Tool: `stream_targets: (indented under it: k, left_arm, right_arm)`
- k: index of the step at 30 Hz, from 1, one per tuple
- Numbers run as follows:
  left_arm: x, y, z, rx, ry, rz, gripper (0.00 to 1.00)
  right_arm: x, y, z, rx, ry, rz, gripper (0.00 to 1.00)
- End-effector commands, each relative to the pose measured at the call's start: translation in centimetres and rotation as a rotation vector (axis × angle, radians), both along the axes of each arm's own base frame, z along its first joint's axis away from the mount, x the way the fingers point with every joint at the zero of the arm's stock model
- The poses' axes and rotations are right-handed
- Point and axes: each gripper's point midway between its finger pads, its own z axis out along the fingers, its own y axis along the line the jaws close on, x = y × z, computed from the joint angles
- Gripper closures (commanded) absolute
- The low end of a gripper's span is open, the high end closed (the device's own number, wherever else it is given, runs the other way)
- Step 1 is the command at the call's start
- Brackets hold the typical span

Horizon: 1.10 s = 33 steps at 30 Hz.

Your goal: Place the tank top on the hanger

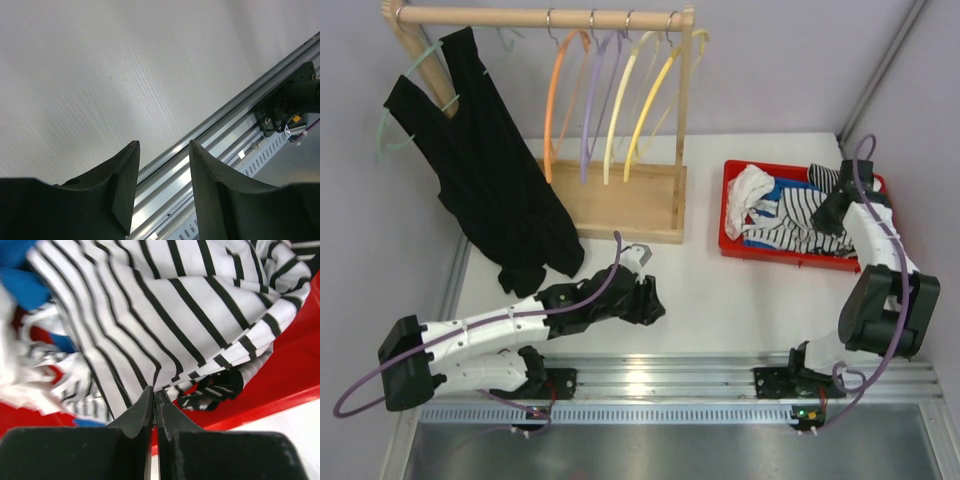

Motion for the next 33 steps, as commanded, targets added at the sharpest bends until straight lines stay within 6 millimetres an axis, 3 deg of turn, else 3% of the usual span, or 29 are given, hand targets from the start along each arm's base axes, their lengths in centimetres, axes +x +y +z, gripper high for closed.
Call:
stream_targets:
  k: [1, 3, 5, 6, 8, 9, 11, 12, 14, 15, 17, 18, 20, 23, 24, 25, 26, 27, 28, 29, 30, 31, 32, 33]
  left_arm:
    - [0.7, -0.8, 2.6, -0.069, -0.055, 0.005, 0.51]
    - [0.8, -0.9, 3.5, -0.082, -0.067, 0.009, 0.51]
    - [1.0, -0.8, 4.0, -0.081, -0.076, 0.013, 0.51]
    - [1.2, -0.9, 4.6, -0.088, -0.088, 0.019, 0.51]
    - [1.3, -0.7, 5.1, -0.086, -0.098, 0.022, 0.51]
    - [1.4, -0.8, 5.7, -0.091, -0.107, 0.023, 0.51]
    - [1.5, -0.6, 6.3, -0.092, -0.117, 0.027, 0.51]
    - [1.6, -0.6, 6.8, -0.097, -0.125, 0.028, 0.51]
    - [1.7, -0.4, 7.3, -0.099, -0.137, 0.037, 0.51]
    - [1.8, -0.3, 7.9, -0.108, -0.146, 0.039, 0.51]
    - [1.9, 0.0, 8.6, -0.113, -0.157, 0.050, 0.51]
    - [2.0, 0.1, 9.2, -0.123, -0.166, 0.055, 0.51]
    - [2.2, 0.6, 10.1, -0.132, -0.183, 0.075, 0.51]
    - [2.3, 1.6, 11.8, -0.155, -0.207, 0.109, 0.51]
    - [2.4, 1.9, 12.1, -0.159, -0.213, 0.123, 0.51]
    - [2.3, 2.5, 12.7, -0.168, -0.220, 0.137, 0.51]
    - [2.7, 3.2, 13.0, -0.163, -0.236, 0.169, 0.51]
    - [2.8, 3.7, 13.3, -0.160, -0.237, 0.188, 0.51]
    - [2.7, 4.4, 13.8, -0.166, -0.244, 0.205, 0.51]
    - [2.9, 5.0, 14.0, -0.159, -0.250, 0.231, 0.51]
    - [3.2, 5.7, 14.4, -0.160, -0.260, 0.271, 0.52]
    - [3.1, 6.8, 14.6, -0.156, -0.260, 0.292, 0.52]
    - [3.0, 7.3, 14.6, -0.155, -0.263, 0.307, 0.52]
    - [3.1, 8.0, 14.6, -0.154, -0.265, 0.336, 0.52]
  right_arm:
    - [2.1, 0.9, 9.4, 0.003, -0.245, 0.055, 1.00]
    - [2.3, 1.8, 14.7, -0.005, -0.360, 0.085, 1.00]
    - [1.5, 3.2, 18.5, 0.006, -0.436, 0.125, 1.00]
    - [1.4, 3.8, 21.7, 0.006, -0.506, 0.147, 1.00]
    - [0.6, 5.2, 24.7, 0.027, -0.562, 0.188, 1.00]
    - [0.3, 6.2, 28.0, 0.038, -0.637, 0.230, 1.00]
    - [-0.4, 7.4, 30.9, 0.056, -0.703, 0.270, 1.00]
    - [-1.1, 8.6, 33.4, 0.070, -0.763, 0.317, 1.00]
    - [-1.8, 10.2, 35.7, 0.099, -0.816, 0.362, 1.00]
    - [-2.6, 11.9, 37.4, 0.121, -0.852, 0.414, 1.00]
    - [-3.4, 13.9, 38.7, 0.146, -0.880, 0.465, 1.00]
    - [-4.2, 16.2, 39.6, 0.170, -0.899, 0.525, 1.00]
    - [-5.4, 18.0, 40.2, 0.197, -0.918, 0.564, 1.00]
    - [-7.1, 21.7, 39.3, 0.267, -0.905, 0.663, 1.00]
    - [-6.8, 22.4, 37.3, 0.273, -0.859, 0.666, 1.00]
    - [-7.4, 23.3, 37.2, 0.294, -0.878, 0.684, 1.00]
    - [-8.4, 25.4, 36.1, 0.323, -0.851, 0.743, 1.00]
    - [-8.0, 26.3, 33.2, 0.314, -0.784, 0.735, 1.00]
    - [-8.6, 27.3, 32.1, 0.319, -0.766, 0.754, 1.00]
    - [-9.9, 29.5, 31.2, 0.340, -0.752, 0.812, 1.00]
    - [-10.0, 30.4, 27.8, 0.327, -0.686, 0.798, 1.00]
    - [-10.9, 31.3, 26.7, 0.343, -0.674, 0.814, 1.00]
    - [-12.7, 33.8, 23.5, 0.364, -0.622, 0.881, 1.00]
    - [-13.3, 34.7, 22.1, 0.375, -0.601, 0.866, 1.00]
